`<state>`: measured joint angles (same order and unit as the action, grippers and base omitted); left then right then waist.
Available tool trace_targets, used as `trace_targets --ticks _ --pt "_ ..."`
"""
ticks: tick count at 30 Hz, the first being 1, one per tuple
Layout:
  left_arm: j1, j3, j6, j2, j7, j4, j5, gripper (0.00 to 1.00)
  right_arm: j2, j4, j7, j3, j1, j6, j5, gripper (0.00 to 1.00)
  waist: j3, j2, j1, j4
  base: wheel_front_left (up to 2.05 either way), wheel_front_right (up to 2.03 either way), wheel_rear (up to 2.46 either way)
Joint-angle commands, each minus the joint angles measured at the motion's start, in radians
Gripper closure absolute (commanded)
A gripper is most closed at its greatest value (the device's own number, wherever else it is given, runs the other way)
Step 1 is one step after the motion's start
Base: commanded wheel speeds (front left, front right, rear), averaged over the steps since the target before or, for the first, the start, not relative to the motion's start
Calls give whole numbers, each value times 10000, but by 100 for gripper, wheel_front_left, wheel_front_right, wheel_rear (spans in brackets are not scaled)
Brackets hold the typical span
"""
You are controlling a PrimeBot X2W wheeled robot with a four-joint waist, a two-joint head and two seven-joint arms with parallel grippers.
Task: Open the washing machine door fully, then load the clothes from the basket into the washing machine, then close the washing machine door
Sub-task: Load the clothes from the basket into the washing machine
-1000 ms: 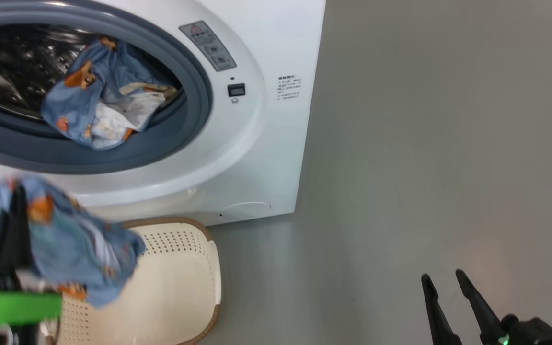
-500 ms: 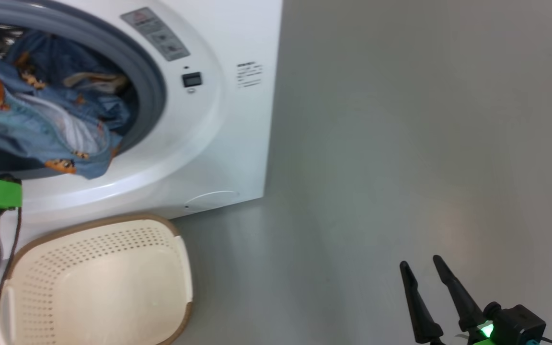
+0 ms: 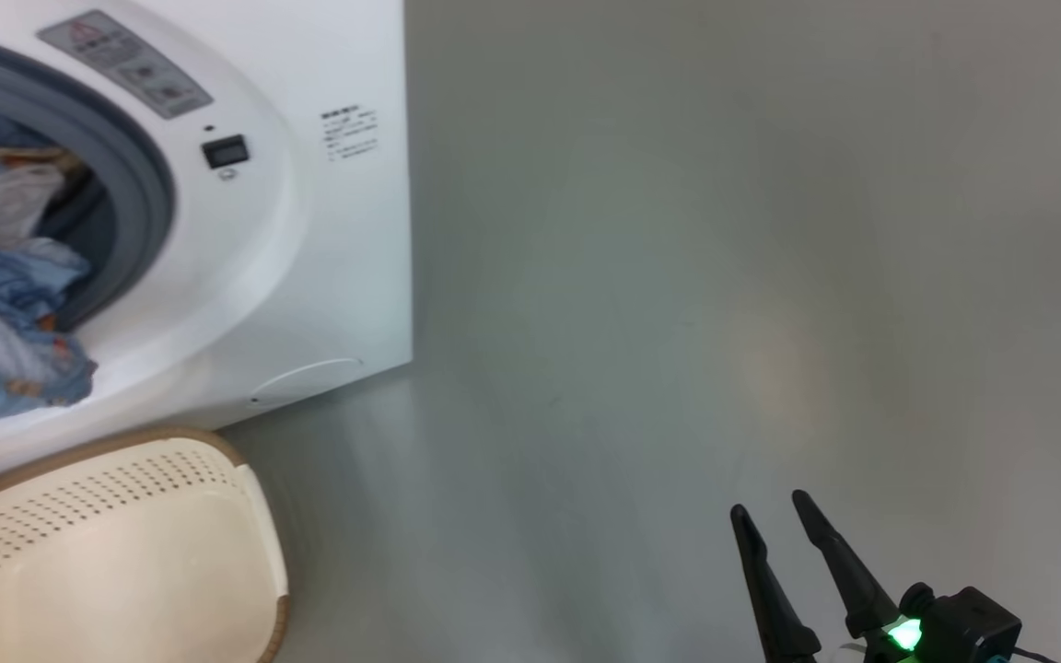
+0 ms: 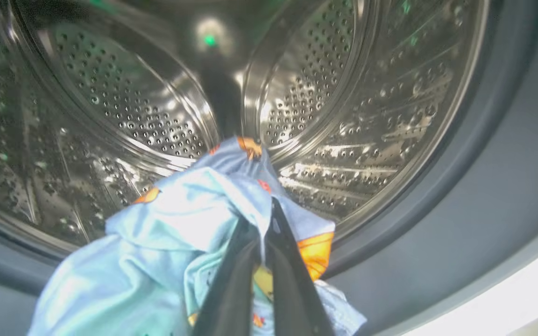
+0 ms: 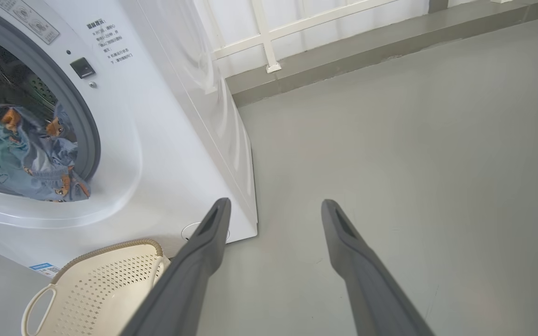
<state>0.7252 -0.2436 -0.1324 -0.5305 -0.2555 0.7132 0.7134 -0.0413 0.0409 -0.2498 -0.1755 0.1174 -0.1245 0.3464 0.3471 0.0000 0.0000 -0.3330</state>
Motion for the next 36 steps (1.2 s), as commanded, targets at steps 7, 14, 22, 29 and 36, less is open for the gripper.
trace_targets --ticks 7,14,22,29,36 --pt "1689 -365 17 -1309 -63 656 744 100 -90 400 -120 -603 -197 -62 171 0 634 0 0 -544 0 0 0" --pt "3192 1021 17 -1903 -63 -724 244 100 -89 634 -120 -707 -370 -62 315 0 1167 0 0 -669 0 0 0" --pt "2858 2079 17 -1808 -63 -1855 -641 100 -89 730 -120 -798 -485 -62 416 0 1441 0 0 -654 0 0 0" --pt "2338 1851 17 -1655 -63 -1253 -605 0 -89 707 -120 -836 -569 -62 455 0 1503 0 0 -557 0 0 0" --pt "2033 1043 17 -1478 -63 -589 -295 0 -89 684 -120 -779 -659 -62 427 0 1454 0 0 -395 0 0 0"
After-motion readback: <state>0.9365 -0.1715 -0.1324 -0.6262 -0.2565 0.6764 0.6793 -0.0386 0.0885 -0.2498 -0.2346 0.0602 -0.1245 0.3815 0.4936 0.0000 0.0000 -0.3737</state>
